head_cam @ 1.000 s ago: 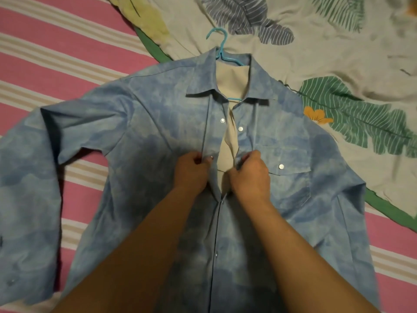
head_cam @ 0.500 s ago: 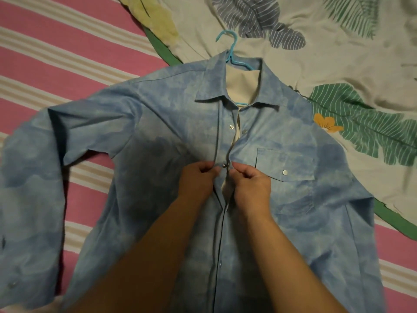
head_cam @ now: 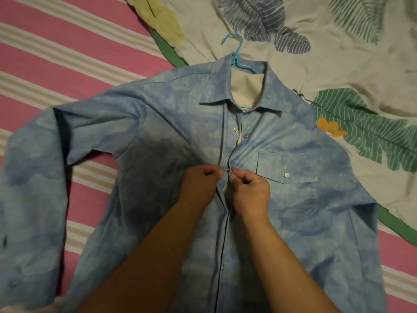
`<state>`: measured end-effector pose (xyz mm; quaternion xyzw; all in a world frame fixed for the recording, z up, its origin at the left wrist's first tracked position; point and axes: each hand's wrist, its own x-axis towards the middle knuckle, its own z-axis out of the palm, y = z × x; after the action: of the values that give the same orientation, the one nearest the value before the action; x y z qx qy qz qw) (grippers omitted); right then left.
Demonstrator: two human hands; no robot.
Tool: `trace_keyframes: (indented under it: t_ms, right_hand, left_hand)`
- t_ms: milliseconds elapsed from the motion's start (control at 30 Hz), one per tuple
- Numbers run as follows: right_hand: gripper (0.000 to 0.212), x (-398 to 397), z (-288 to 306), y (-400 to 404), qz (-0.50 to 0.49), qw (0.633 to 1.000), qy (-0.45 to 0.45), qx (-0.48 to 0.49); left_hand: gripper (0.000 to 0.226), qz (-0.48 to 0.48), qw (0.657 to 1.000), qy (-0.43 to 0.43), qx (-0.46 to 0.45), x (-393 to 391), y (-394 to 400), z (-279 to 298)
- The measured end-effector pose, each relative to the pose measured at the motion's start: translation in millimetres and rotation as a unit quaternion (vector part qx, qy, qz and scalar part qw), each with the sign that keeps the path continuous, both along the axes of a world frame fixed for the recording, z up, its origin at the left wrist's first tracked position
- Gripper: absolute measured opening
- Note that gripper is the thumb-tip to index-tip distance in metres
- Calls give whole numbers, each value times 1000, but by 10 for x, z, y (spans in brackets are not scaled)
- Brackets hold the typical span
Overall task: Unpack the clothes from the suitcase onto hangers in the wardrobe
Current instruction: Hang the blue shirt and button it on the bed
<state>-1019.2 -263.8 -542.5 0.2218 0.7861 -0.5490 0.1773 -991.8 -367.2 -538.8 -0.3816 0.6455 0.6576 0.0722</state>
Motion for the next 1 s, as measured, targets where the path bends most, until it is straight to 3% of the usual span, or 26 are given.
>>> trace_keyframes:
  t_ms: [300,467,533,600,667,733,800,833,867,900,967,1000]
  right_hand:
    - [16,84,-61,-97,62,986,85,131]
    - [19,-106,210,-57,236,941,82,229]
    - [22,-326,430,-77,242,909,198,274]
    - [28,-665,562,-109,225,871,339,275]
    - [50,-1055,559,-121,303,835,346,302]
    - [69,-1457,483,-66,435,769,270,383]
    - [50,-1753,463,22,519,682,258,446]
    - [35,-1858,499,69,523,663,291,450]
    - [23,-1951,546,117,504,669,326,438]
    - [17,-2033,588,168,471,689,354,422]
    - [15,-2116,648,249,404,744,374,380]
    - [15,-2124,673,296,395,756,372,367]
  left_hand:
    - [20,3,998,-33,-59,-17,122,-77]
    - [33,-134,983,-20,-120,-45,-56,69]
    - [25,-140,965,8,-220,-150,-144,215]
    - [12,-64,946,94,-302,-380,-220,337]
    - [26,-76,909,176,-370,-720,-310,363]
    - [53,-196,842,163,-475,-1108,-445,333]
    - [56,-333,721,136,-592,-1460,-656,313]
    - [47,-385,663,146,-625,-1608,-749,337]
    - [38,-418,626,153,-640,-1742,-827,385]
    - [34,-422,630,149,-635,-1862,-880,436]
    - [35,-383,709,108,-581,-2041,-875,603]
    - [35,-378,723,95,-571,-2105,-833,654]
